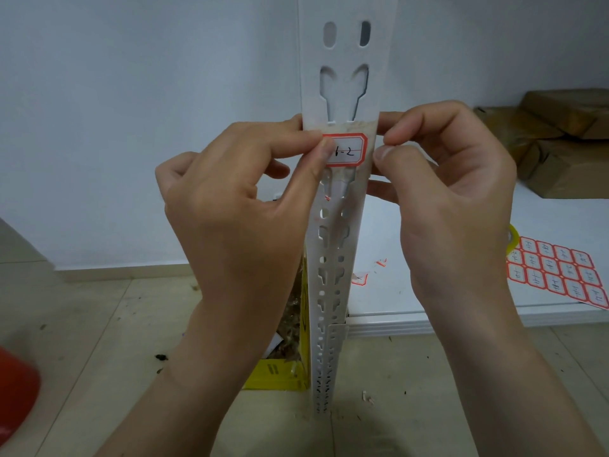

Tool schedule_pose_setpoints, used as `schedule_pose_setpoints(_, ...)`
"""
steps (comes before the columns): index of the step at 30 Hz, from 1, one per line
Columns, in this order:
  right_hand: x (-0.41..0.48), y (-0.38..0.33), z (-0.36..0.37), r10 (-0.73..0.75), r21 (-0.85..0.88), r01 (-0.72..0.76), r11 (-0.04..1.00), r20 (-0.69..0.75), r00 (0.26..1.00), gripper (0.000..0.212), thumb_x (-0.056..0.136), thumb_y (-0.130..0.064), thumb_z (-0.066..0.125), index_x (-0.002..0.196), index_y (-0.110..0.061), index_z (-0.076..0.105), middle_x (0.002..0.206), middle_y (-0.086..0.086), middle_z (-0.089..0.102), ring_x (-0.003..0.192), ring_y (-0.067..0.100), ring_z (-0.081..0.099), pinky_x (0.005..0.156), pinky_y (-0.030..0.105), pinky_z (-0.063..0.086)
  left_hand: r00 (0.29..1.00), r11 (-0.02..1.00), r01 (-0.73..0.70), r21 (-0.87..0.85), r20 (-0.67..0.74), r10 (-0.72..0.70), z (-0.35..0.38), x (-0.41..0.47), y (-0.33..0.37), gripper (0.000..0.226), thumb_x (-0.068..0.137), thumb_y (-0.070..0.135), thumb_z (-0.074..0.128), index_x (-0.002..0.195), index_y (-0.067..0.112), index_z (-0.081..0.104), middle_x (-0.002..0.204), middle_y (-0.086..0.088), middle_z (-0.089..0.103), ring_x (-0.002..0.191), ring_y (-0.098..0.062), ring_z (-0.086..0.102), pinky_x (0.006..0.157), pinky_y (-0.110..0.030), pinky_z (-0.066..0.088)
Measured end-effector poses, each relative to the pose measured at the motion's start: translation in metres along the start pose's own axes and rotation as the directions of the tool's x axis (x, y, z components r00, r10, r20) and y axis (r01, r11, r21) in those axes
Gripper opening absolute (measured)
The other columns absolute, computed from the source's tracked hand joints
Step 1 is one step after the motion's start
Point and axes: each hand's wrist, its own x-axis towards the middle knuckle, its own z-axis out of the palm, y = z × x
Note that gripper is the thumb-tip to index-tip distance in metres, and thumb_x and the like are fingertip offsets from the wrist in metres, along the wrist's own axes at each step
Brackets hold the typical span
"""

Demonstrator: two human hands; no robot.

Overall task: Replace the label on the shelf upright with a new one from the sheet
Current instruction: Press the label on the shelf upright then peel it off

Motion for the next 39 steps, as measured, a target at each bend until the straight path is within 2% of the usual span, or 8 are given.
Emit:
schedule_pose_setpoints(4,0.000,0.000,0.001,0.006,0.006,-0.006,1.000,0.000,1.000,0.019,0.089,0.005,0.059,0.084,-0.013,0.060,0.093,-0.005,0.074,0.077,0.010,0.077,0.068,0.033,0.065,1.000,1.000,-0.001,0.015,0.024,0.001,-0.002,0.001,0.001,0.008,0.102,0.033,0.075,0.102,0.026,0.076,0.106,0.016,0.070,0.079,-0.009,0.071,0.074,-0.062,0.058)
schedule_pose_setpoints(13,0.000,-0.001,0.001,0.016,-0.025,-0.017,1.000,-0.016,1.000,0.017,0.090,0.003,0.061,0.085,-0.012,0.061,0.097,0.002,0.076,0.076,0.013,0.076,0.068,0.041,0.067,0.995,0.998,0.040,0.051,0.085,-0.045,-0.007,0.007,0.005,0.008,0.102,0.040,0.072,0.100,0.033,0.073,0.106,0.021,0.068,0.077,0.000,0.066,0.076,-0.062,0.057)
schedule_pose_setpoints(18,-0.001,-0.001,0.002,0.012,-0.037,-0.013,0.999,-0.014,1.000,0.017,0.091,0.004,0.061,0.086,-0.012,0.061,0.098,0.002,0.075,0.078,0.011,0.077,0.067,0.032,0.065,0.993,0.998,0.054,0.035,0.107,-0.058,-0.004,0.007,0.008,0.007,0.101,0.041,0.070,0.098,0.035,0.068,0.105,0.019,0.063,0.079,-0.003,0.065,0.079,-0.061,0.058)
schedule_pose_setpoints(24,0.000,-0.001,0.001,-0.001,-0.019,0.001,1.000,-0.008,1.000,0.019,0.090,0.004,0.060,0.084,-0.014,0.060,0.096,0.001,0.076,0.077,0.010,0.077,0.067,0.032,0.065,0.999,0.999,0.029,0.015,0.034,-0.029,0.000,0.001,0.002,0.015,0.101,0.033,0.073,0.096,0.020,0.073,0.105,0.015,0.068,0.078,-0.010,0.071,0.073,-0.062,0.057)
schedule_pose_setpoints(27,0.000,-0.001,0.001,0.000,-0.017,0.000,1.000,-0.005,1.000,0.019,0.091,0.006,0.059,0.085,-0.012,0.059,0.096,-0.001,0.076,0.079,0.009,0.078,0.067,0.030,0.065,0.999,0.999,0.041,-0.009,-0.005,-0.041,0.001,-0.002,-0.002,0.014,0.099,0.026,0.074,0.090,0.016,0.073,0.107,0.014,0.072,0.077,-0.011,0.073,0.074,-0.063,0.057)
schedule_pose_setpoints(30,0.000,-0.001,0.001,0.001,-0.016,-0.001,1.000,-0.004,1.000,0.017,0.090,0.004,0.059,0.085,-0.012,0.060,0.096,0.000,0.076,0.080,0.011,0.078,0.068,0.036,0.067,0.998,0.998,0.064,-0.021,-0.022,-0.064,0.001,-0.004,-0.003,0.018,0.098,0.024,0.075,0.084,0.013,0.073,0.107,0.012,0.074,0.077,-0.010,0.074,0.077,-0.064,0.057)
schedule_pose_setpoints(33,0.000,-0.001,0.000,0.003,-0.021,-0.003,1.000,-0.008,1.000,0.017,0.089,0.002,0.059,0.084,-0.014,0.060,0.097,0.001,0.076,0.081,0.014,0.078,0.069,0.041,0.067,0.998,0.998,0.060,-0.016,-0.017,-0.060,0.000,-0.004,-0.004,0.018,0.099,0.025,0.075,0.086,0.012,0.075,0.107,0.012,0.075,0.077,-0.010,0.074,0.077,-0.064,0.057)
schedule_pose_setpoints(39,0.000,-0.001,0.001,0.007,-0.028,-0.007,1.000,-0.009,1.000,0.016,0.090,0.003,0.060,0.085,-0.011,0.060,0.098,0.003,0.076,0.080,0.014,0.077,0.069,0.041,0.067,1.000,1.000,0.024,0.008,-0.001,-0.024,-0.003,-0.001,-0.003,0.012,0.100,0.027,0.075,0.093,0.018,0.080,0.109,0.014,0.073,0.080,-0.010,0.075,0.074,-0.063,0.058)
